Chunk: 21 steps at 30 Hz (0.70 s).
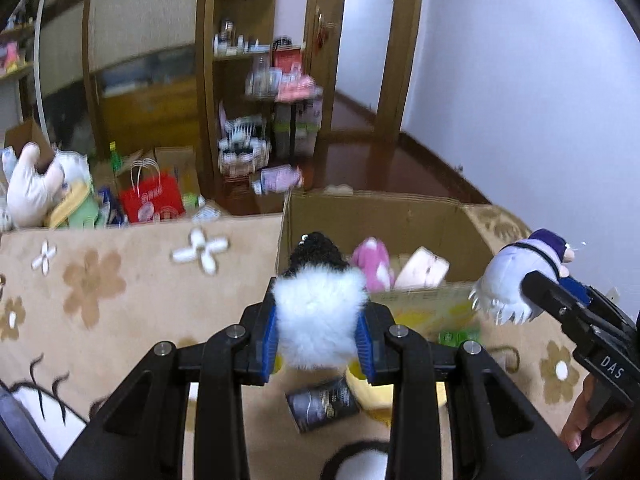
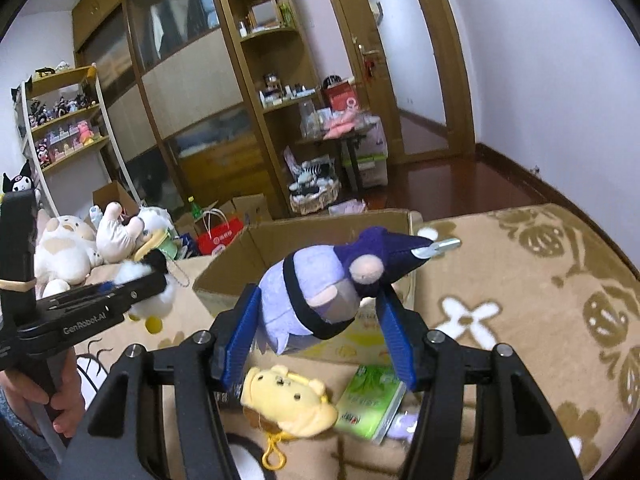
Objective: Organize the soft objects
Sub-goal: 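Lift both toys and lower them into the box, opening both tools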
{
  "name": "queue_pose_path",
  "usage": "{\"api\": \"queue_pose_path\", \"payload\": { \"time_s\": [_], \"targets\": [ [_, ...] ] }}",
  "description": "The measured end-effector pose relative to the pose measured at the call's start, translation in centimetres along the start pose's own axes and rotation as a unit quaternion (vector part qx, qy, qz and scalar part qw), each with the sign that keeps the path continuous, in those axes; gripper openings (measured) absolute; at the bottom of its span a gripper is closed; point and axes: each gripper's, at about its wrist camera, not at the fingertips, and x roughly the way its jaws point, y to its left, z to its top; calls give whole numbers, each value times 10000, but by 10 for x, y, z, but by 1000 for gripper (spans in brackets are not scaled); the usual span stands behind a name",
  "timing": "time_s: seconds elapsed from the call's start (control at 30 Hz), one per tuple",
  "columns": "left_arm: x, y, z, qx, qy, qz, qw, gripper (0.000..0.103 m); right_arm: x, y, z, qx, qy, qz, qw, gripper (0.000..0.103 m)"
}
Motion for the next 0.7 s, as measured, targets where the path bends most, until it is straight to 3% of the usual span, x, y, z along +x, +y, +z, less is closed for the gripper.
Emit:
{"api": "queue_pose_path", "payload": {
  "time_s": [0.27, 0.53, 0.7],
  "targets": [
    [15, -13, 24, 321, -467, -29, 9984, 31, 13, -6, 16, -57, -191, 59, 9998, 62],
    [43, -18, 29, 437, -514, -59, 9977, 31, 34, -9, 24, -229, -384, 14, 9990, 63],
    [58, -24, 28, 521, -429, -129, 9976, 31, 53, -16, 22, -152, -285, 23, 9995, 63]
  ]
}}
